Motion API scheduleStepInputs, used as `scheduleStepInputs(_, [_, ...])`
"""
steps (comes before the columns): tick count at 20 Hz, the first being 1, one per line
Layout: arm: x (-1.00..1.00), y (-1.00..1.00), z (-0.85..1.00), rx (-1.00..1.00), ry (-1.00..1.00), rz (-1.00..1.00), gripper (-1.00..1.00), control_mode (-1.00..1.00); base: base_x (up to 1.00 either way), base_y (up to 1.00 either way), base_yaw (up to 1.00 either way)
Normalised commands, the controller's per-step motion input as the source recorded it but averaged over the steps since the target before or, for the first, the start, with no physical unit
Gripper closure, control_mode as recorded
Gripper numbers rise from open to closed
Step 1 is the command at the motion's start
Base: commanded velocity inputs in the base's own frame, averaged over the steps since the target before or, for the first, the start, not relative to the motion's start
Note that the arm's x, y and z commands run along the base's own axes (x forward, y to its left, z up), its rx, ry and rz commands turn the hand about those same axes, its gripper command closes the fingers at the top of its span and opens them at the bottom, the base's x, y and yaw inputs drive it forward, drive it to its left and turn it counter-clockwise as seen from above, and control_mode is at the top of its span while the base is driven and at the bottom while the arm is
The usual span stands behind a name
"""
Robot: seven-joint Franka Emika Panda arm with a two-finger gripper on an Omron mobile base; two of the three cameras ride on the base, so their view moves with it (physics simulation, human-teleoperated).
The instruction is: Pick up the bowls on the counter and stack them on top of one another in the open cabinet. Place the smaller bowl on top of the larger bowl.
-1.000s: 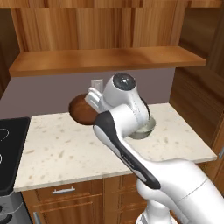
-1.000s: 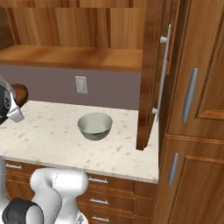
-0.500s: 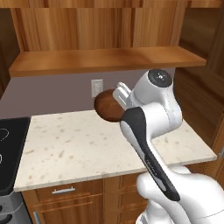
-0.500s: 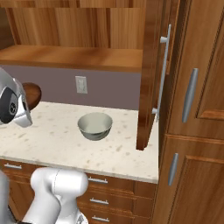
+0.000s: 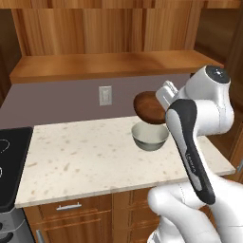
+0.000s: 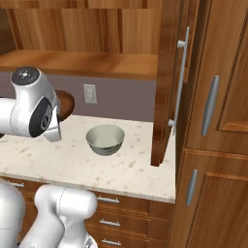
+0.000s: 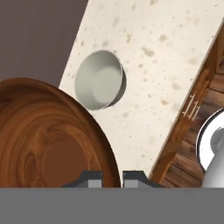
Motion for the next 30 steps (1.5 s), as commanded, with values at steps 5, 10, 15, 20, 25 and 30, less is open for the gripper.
scheduleStepInputs(5, [0.02,-0.68,0.09,0.13,0.00,0.00,1.00,-1.00,0.00,0.00,0.00])
scheduleStepInputs(10, [-0.01,-0.28,0.01,0.05,-0.06,0.00,1.00,-1.00,0.00,0.00,0.00])
scheduleStepInputs(15, [-0.01,-0.04,-0.11,-0.01,-0.02,0.00,1.00,-1.00,0.00,0.00,0.00])
scheduleStepInputs(20, [0.00,-0.03,-0.26,-0.03,0.00,0.00,1.00,-1.00,0.00,0.00,0.00])
scheduleStepInputs(25, [0.16,-0.04,-0.20,0.00,0.00,0.00,1.00,-1.00,0.00,0.00,0.00])
scheduleStepInputs(30, [0.33,-0.06,-0.21,0.00,0.01,0.01,1.00,-1.00,0.00,0.00,0.00])
